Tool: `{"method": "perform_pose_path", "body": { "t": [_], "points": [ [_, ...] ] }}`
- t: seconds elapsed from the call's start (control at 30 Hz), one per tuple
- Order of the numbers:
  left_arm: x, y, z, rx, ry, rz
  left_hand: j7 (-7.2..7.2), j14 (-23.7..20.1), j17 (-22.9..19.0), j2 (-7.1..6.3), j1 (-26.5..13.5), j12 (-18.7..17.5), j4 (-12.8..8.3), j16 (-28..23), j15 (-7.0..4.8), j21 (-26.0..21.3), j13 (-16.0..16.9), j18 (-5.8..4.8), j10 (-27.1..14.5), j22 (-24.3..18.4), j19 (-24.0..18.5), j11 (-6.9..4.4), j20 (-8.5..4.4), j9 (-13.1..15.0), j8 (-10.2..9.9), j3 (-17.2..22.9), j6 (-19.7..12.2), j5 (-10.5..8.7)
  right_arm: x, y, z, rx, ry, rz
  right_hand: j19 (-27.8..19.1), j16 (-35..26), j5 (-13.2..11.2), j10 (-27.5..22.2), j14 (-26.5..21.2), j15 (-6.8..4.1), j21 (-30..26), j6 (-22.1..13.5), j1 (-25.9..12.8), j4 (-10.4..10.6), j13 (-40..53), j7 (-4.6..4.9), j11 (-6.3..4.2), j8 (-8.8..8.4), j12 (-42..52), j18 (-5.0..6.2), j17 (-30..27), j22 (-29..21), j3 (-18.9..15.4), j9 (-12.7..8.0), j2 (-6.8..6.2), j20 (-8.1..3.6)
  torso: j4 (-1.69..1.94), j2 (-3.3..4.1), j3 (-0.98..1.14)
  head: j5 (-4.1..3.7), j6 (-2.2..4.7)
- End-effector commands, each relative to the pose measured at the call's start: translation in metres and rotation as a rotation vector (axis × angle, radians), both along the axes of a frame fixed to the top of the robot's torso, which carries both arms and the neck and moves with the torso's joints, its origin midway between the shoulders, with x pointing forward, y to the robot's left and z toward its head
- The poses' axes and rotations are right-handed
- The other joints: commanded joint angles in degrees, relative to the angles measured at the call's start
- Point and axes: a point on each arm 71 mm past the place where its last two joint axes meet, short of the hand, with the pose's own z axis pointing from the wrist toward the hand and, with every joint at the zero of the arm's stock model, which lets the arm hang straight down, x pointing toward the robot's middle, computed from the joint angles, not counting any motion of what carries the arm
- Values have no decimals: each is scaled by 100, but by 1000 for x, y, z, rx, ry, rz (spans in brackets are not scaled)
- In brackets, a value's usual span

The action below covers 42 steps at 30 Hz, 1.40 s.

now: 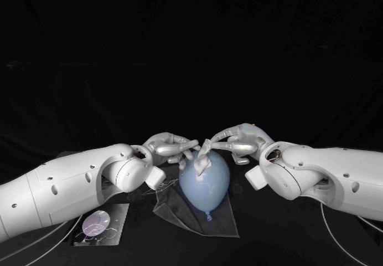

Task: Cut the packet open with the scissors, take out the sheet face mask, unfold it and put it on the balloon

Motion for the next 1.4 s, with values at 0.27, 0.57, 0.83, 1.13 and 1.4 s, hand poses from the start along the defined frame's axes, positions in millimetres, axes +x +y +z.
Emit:
{"method": "perform_pose_path", "body": {
  "t": [0.27,0.57,0.83,1.13,1.4],
  "points": [
    [1,-7,-3,-20,56,6,21,147,393,-40,-204,479,34,150,12,242,341,-70,-117,327,151,13,-5,10,-33,-56,-119,11,-5,5,-2,7,7,29,-3,40,15,619,727,-143,-34,26,-20,-16,1505,3,-37,43,21,109,1505,1082,39,636,34,-56,0,-4,0,-1,-31],
    [-1,-10,2,-140,58,-27,45,228,686,-18,-284,752,34,269,37,409,544,-106,-149,561,218,35,17,-27,-132,-149,-196,10,-6,7,-4,8,14,32,-3,40,15,619,727,-143,-34,26,-20,-16,1505,3,-37,43,21,109,1505,1082,39,636,34,-56,6,1,-2,1,-36],
    [-4,-11,1,-150,86,-79,44,259,809,-11,-334,869,40,323,35,510,640,-123,-179,697,263,34,18,-36,-159,-230,-166,8,-6,6,-4,9,14,30,-3,40,15,619,727,-143,-34,26,-20,-16,1505,3,-37,43,21,109,1505,1082,39,636,34,-56,7,-4,-1,2,-42],
    [-5,-10,-2,-110,96,-98,75,232,777,-86,-311,952,22,326,55,542,724,-127,-277,730,247,60,29,-68,-224,-336,-201,8,-8,7,-4,15,13,33,-8,40,15,619,727,-143,-44,18,-36,-23,1505,3,-37,55,21,111,1505,1079,51,656,36,-56,2,-2,2,-5,-43],
    [-6,-12,-2,-103,89,-103,124,182,746,-294,35,1045,-60,322,90,558,825,-121,-450,744,190,98,62,-133,-332,-461,-263,9,-9,9,-3,22,15,41,-10,40,14,619,727,-143,-48,16,-40,-25,1505,3,-37,58,21,112,1505,1078,56,663,38,-56,1,0,2,-7,-51]
  ]
}}
